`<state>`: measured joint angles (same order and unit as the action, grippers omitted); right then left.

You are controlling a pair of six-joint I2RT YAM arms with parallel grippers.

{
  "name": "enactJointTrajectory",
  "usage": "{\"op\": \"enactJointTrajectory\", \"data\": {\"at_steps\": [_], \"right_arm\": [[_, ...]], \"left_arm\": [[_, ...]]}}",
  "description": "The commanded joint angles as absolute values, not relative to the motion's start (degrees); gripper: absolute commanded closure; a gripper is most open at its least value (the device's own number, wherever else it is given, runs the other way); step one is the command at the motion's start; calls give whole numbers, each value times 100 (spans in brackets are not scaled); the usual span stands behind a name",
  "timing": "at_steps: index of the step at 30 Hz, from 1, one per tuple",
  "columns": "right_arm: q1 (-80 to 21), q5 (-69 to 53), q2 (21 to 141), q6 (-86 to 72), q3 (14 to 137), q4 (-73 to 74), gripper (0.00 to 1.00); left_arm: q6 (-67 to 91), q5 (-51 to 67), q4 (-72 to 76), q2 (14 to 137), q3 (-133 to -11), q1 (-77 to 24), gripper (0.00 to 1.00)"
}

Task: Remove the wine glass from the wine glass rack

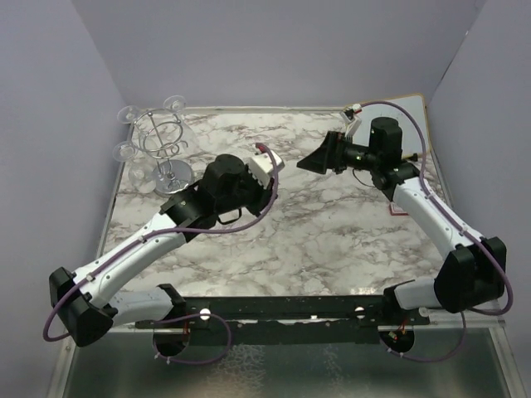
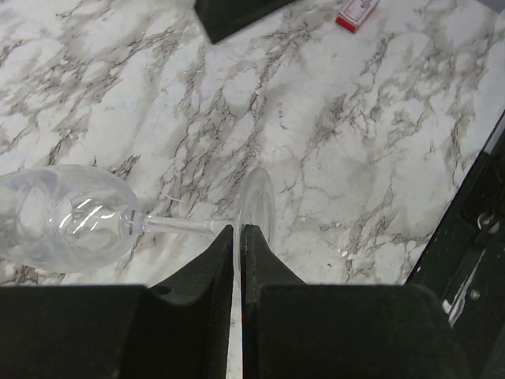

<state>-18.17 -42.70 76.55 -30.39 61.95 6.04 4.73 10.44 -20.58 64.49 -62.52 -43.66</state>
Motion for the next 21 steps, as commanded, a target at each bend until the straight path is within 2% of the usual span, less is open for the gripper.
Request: {"op": "enactJointTrajectory", "data": {"at_steps": [1,9,21], "right_arm": [[-1511,-5234,8336,-3396,6597,1347,0],[-1519,-6407,9360,-4120,6580,957,0],[-1970,-6977,10048,-4477,6269,277,4]], "left_arm": [[-527,-106,-2150,6711,-6572,-5111,100],[-1124,-703,-2061,7031,-6417,-5943,100],[-1268,-548,-1826,7075,-5974,-6310,100]]}}
